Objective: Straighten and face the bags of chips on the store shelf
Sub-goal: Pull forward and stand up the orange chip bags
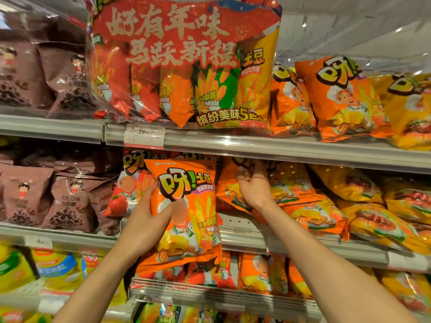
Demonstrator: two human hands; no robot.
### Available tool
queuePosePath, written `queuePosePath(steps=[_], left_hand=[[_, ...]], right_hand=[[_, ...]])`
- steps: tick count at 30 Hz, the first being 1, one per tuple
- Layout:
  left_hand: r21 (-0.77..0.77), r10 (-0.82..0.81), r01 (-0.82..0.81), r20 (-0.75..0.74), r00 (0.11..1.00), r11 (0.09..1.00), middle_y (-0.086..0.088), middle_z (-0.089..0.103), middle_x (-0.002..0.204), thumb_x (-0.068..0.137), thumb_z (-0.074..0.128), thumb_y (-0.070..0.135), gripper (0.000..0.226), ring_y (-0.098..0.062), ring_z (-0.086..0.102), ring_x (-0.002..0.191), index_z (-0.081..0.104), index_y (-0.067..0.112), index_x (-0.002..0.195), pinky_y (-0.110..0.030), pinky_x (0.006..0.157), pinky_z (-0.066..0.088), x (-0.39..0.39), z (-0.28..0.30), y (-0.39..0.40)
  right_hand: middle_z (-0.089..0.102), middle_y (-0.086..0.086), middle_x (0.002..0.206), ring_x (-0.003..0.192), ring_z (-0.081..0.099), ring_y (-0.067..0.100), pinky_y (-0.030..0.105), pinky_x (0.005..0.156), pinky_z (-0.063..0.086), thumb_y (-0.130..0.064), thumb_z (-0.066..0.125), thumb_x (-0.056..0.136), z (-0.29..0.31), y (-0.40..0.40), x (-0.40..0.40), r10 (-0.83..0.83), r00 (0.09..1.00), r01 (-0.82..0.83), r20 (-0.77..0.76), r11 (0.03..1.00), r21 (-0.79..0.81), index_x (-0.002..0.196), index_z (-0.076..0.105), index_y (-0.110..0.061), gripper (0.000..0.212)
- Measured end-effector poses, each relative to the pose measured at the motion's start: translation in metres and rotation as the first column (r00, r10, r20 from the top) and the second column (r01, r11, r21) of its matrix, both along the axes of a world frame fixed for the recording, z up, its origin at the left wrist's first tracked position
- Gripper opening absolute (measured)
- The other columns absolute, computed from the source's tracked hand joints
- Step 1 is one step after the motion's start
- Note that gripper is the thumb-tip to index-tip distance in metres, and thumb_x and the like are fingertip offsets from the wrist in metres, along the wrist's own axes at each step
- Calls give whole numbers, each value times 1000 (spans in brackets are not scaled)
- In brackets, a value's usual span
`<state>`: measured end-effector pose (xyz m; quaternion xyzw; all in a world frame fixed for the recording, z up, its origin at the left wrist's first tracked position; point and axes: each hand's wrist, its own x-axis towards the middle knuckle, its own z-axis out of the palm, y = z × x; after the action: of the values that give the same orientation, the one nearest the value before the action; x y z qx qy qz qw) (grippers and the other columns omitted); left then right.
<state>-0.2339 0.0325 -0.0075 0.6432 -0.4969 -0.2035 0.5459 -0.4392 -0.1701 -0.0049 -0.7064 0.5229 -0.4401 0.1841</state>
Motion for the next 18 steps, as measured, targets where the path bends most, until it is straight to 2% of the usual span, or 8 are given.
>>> queuePosePath(steps=[2, 5, 7, 10, 12, 15, 16, 18], left_hand=[[-3, 13, -13, 11, 1000, 1000, 14, 37, 157, 84, 69, 56, 86, -9, 36, 141, 26, 38, 156, -35, 108, 34, 0, -1, 0], [-15, 26, -26, 20, 999, 1000, 18, 42, 150, 86, 69, 52, 82, -1, 39, 127, 27, 39, 155, -31, 102, 35, 0, -2, 0], [-15, 32, -32, 17, 999, 999, 20, 47, 144, 86, 70, 51, 79, -2, 43, 124, 30, 40, 154, -31, 100, 37, 0, -3, 0], [-19, 12, -12, 17, 1000, 1000, 22, 44, 146, 86, 69, 52, 80, -1, 42, 130, 30, 39, 154, -31, 104, 36, -1, -3, 0], [-9, 6, -5, 26, 1000, 1000, 26, 35, 145, 87, 69, 51, 82, 3, 34, 129, 26, 38, 155, -28, 105, 32, -3, -3, 0], [12, -2, 2, 30, 1000, 1000, 28, 30, 140, 86, 68, 53, 87, 5, 27, 127, 20, 39, 157, -26, 104, 28, -8, -2, 0], [11, -3, 2, 30, 1000, 1000, 27, 31, 140, 86, 68, 53, 86, 5, 27, 126, 21, 39, 157, -26, 104, 28, -9, -2, 0], [10, 3, -3, 26, 1000, 1000, 26, 31, 136, 87, 68, 51, 85, 5, 27, 124, 21, 37, 156, -25, 102, 29, -12, 1, 0]], right_hand=[[49, 20, 133, 123, 48, 39, 38, 101, 42, -33, 57, 97, -4, -7, 7, -28, 998, 24, -53, 997, -76, 139, 39, -8, 52], [42, 23, 140, 128, 42, 41, 45, 107, 39, -31, 55, 97, -10, -17, 11, -82, 989, 59, -122, 982, -180, 143, 38, -5, 55], [42, 25, 138, 124, 45, 42, 48, 101, 43, -28, 57, 96, -17, -23, 9, -135, 972, 80, -194, 960, -270, 141, 39, -4, 55], [48, 25, 129, 114, 52, 43, 51, 93, 47, -28, 61, 93, -22, -32, 4, -277, 912, 155, -304, 915, -372, 132, 47, -3, 49], [48, 28, 132, 117, 52, 46, 54, 94, 47, -28, 63, 91, -26, -37, 0, -326, 866, 180, -378, 910, -374, 136, 48, -3, 53], [38, 29, 148, 132, 43, 47, 58, 102, 40, -35, 64, 90, -33, -45, -2, -322, 824, 181, -467, 929, -322, 148, 40, -7, 68], [32, 28, 153, 138, 37, 45, 58, 108, 35, -42, 60, 92, -35, -47, -2, -305, 823, 173, -479, 938, -301, 151, 36, -10, 71], [15, 21, 162, 150, 17, 38, 56, 119, 17, -60, 37, 93, -34, -52, -1, -245, 829, 150, -503, 963, -223, 157, 22, -15, 79]])
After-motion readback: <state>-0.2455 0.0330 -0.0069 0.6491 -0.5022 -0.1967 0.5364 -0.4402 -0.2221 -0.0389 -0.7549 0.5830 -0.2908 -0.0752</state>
